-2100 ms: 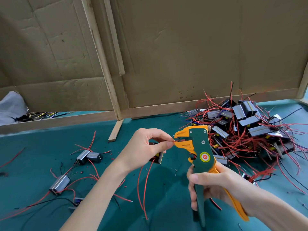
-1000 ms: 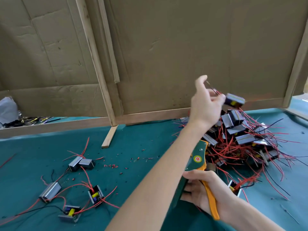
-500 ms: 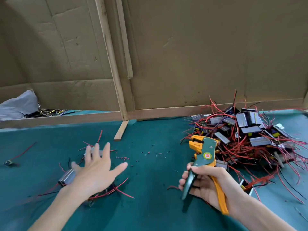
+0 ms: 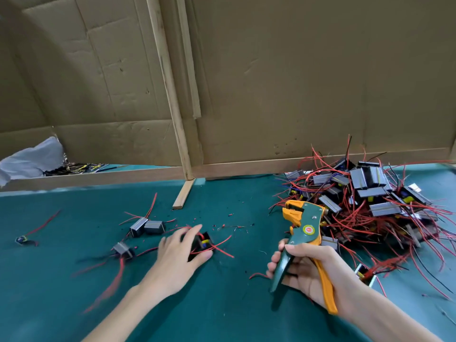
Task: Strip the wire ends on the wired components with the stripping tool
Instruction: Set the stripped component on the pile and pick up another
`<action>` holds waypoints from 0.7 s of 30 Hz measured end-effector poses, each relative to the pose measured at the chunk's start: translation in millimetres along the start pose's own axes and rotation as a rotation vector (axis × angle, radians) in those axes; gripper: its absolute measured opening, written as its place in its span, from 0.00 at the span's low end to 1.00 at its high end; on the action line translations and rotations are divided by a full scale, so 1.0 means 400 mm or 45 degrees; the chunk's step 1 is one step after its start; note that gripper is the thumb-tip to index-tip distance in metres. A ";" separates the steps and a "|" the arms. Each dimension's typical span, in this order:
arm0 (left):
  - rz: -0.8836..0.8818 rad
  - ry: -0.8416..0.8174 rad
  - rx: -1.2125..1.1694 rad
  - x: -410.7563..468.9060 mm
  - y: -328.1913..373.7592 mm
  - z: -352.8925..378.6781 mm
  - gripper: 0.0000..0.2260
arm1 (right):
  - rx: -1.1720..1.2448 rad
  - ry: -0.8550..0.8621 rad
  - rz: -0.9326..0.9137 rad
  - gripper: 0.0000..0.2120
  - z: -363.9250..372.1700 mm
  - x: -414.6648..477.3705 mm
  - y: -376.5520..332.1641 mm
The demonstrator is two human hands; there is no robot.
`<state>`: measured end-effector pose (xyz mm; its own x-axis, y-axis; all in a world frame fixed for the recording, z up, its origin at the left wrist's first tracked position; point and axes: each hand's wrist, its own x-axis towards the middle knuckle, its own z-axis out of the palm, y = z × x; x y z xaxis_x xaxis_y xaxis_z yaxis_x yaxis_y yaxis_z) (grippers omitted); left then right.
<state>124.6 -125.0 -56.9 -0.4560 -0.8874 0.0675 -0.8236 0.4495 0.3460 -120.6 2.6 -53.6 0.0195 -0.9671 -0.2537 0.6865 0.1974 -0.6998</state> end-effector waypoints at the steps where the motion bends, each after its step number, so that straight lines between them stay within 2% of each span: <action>1: 0.026 -0.007 -0.049 0.015 0.024 0.007 0.29 | 0.002 0.002 0.000 0.09 0.001 -0.002 -0.001; 5: 0.059 -0.089 -0.123 0.066 0.113 0.016 0.29 | -0.003 0.001 0.006 0.10 0.005 -0.005 -0.004; 7: 0.007 -0.081 -0.396 0.086 0.150 -0.002 0.27 | -0.003 0.005 0.004 0.09 0.008 -0.006 -0.006; 8: -0.010 -0.017 -0.567 0.093 0.163 -0.013 0.24 | -0.003 0.007 0.003 0.08 0.008 -0.007 -0.006; 11: 0.046 0.316 -0.891 0.108 0.190 -0.039 0.06 | -0.001 0.011 0.001 0.08 0.010 -0.010 -0.007; 12: 0.078 0.371 -0.976 0.111 0.197 -0.047 0.04 | -0.001 0.010 -0.001 0.08 0.010 -0.010 -0.006; 17: 0.235 0.336 -1.334 0.127 0.218 -0.077 0.08 | -0.044 -0.015 -0.009 0.10 0.012 -0.009 -0.004; 21: 0.183 0.292 -1.205 0.119 0.217 -0.059 0.08 | -0.056 -0.019 -0.014 0.11 0.007 -0.006 -0.004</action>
<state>39.2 -130.4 -1.6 -0.3719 -0.8739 0.3130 -0.1098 0.3763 0.9200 -119.7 4.2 -50.2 0.0231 -0.9715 -0.2359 0.6541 0.1931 -0.7314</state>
